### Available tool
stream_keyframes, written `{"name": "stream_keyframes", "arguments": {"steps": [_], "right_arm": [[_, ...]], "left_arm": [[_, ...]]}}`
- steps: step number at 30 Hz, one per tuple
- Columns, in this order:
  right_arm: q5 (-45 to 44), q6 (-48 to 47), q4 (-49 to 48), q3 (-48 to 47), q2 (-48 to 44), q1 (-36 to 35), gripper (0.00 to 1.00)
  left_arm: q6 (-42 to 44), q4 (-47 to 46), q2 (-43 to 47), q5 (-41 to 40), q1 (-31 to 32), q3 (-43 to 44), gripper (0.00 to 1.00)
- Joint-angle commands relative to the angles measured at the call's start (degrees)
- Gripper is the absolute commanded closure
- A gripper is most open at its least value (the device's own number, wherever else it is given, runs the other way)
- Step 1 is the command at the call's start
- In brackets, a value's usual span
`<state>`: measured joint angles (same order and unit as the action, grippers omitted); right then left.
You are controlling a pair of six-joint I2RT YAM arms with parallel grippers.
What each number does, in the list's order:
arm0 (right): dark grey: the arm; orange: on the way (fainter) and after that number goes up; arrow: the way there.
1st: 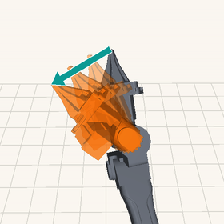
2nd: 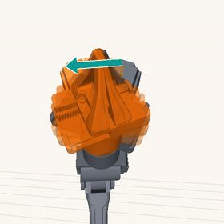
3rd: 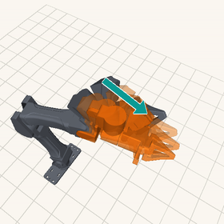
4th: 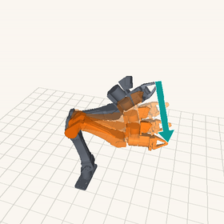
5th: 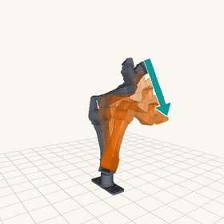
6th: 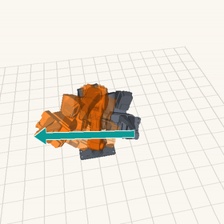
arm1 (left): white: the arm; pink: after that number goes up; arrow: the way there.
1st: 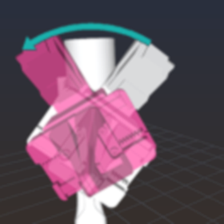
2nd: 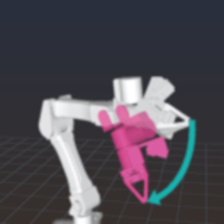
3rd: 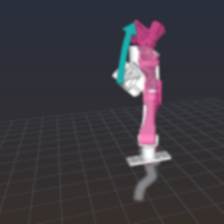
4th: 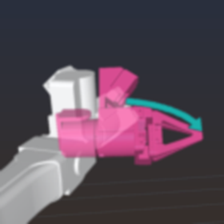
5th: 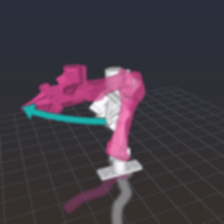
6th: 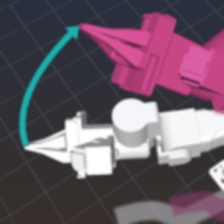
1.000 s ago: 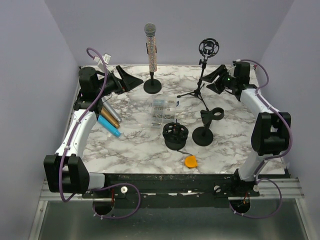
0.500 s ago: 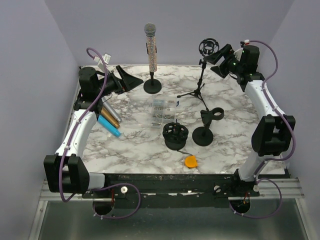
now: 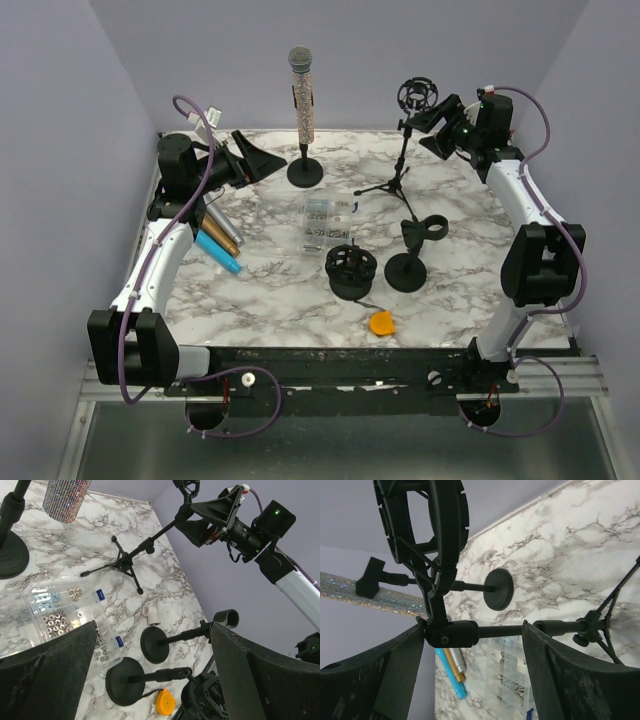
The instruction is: Remove the microphone from the stand
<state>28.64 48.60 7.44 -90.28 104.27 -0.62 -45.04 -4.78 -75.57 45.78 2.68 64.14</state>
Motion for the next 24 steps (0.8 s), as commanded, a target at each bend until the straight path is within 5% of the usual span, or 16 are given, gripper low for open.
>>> {"name": "stream_keyframes", "arguments": {"steps": [1, 14, 24], "right_arm": [[-0.2, -2.4, 1.1, 4.0, 1.2, 0.3, 0.22], [-0.5, -3.8, -0.6, 9.4, -0.5, 0.4, 0.21], [-8.8, -13.2, 8.1, 3.8, -7.8, -2.7, 0.06]], "left_arm": [[-0.3, -1.7, 0.3, 1.5, -0.4, -0.6, 0.07], [-0.2, -1.8, 0.2, 1.4, -0.4, -0.6, 0.07], [0.3, -1.4, 0.3, 1.2, -0.3, -0.6, 0.07]]}}
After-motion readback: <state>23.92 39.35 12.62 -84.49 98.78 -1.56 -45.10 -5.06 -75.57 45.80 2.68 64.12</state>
